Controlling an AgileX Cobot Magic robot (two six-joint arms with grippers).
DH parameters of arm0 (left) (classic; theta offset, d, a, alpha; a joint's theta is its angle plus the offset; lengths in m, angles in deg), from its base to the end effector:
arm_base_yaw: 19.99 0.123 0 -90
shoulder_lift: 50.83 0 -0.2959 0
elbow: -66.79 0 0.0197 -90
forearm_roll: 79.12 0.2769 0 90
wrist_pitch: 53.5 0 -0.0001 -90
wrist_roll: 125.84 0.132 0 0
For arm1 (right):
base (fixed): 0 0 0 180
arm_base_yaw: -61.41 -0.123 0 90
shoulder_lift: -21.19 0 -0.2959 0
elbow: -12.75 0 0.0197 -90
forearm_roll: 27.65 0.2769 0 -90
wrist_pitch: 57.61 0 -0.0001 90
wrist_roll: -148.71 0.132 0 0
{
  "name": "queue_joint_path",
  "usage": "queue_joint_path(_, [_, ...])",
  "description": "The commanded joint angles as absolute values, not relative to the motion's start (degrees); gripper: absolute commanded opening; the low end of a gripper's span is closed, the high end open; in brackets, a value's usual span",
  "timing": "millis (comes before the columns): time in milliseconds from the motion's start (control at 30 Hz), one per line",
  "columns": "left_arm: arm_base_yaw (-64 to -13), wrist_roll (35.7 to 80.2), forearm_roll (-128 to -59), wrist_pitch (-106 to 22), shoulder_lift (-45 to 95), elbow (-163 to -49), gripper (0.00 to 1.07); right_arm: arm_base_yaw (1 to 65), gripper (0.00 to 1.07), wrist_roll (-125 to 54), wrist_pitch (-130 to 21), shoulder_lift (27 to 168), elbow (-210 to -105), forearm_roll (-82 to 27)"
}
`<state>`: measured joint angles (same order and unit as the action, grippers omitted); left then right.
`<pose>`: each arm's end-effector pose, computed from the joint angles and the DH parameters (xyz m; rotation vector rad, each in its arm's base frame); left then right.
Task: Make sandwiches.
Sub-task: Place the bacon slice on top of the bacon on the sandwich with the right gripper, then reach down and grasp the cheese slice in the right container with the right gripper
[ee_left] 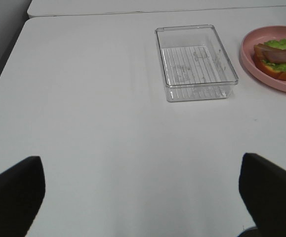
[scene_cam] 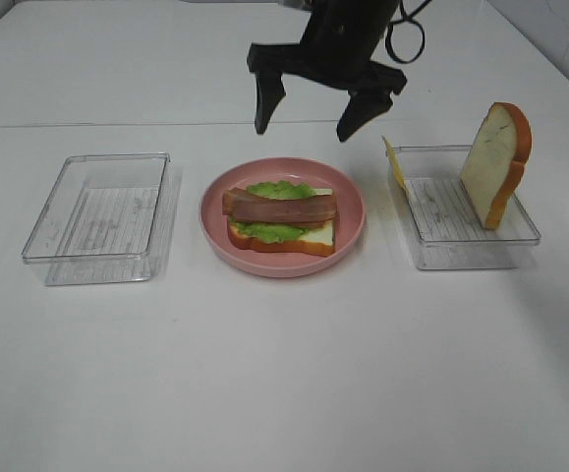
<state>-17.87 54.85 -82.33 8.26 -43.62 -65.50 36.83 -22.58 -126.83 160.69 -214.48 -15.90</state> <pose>0.0397 -0.0050 0.2762 -0.0214 2.0353 -0.0361 0.4846 0.2493 0.2013 -0.3360 2.8423 0.4136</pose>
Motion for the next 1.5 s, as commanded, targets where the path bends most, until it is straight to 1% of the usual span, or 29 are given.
queue_joint_path(33, [-17.6, 54.9, -82.7, 8.1, -44.8, -65.3, 1.0, 36.7, 0.96, -22.1, -131.8, 160.1, -218.2, -16.4])
queue_joint_path(67, [-17.6, 54.9, -82.7, 8.1, -44.8, -65.3, 1.0, 36.7, 0.96, -22.1, -133.1, 160.1, -220.7, -18.4])
queue_joint_path(100, [-17.6, 54.9, -82.7, 8.1, -44.8, -65.3, 1.0, 36.7, 0.96, -22.1, -133.1, 160.1, -220.7, -18.4])
queue_joint_path(167, [-17.6, 54.9, -82.7, 8.1, -44.8, -65.3, 1.0, 36.7, 0.96, -21.8, -133.8, 160.1, -223.2, -22.4])
queue_joint_path(400, [-17.6, 54.9, -82.7, 8.1, -44.8, -65.3, 1.0, 38.7, 0.96, -21.3, -133.8, 160.6, -223.6, -27.6])
queue_joint_path(600, [-17.6, 54.9, -82.9, 8.1, -44.8, -65.3, 1.0, 44.2, 0.96, -18.3, -133.8, 162.1, -223.5, -27.2])
queue_joint_path(700, [-17.6, 55.0, -82.9, 8.1, -44.8, -65.3, 1.0, 45.0, 0.96, -18.2, -133.8, 162.9, -223.5, -26.7])
queue_joint_path(1167, [-17.6, 55.0, -82.9, 8.1, -44.8, -65.3, 1.0, 45.7, 0.96, -18.2, -133.8, 168.1, -223.4, -26.6])
queue_joint_path(1500, [-17.6, 55.0, -82.9, 8.1, -44.8, -65.3, 1.0, 45.7, 0.96, -18.2, -133.8, 168.4, -218.7, -27.9])
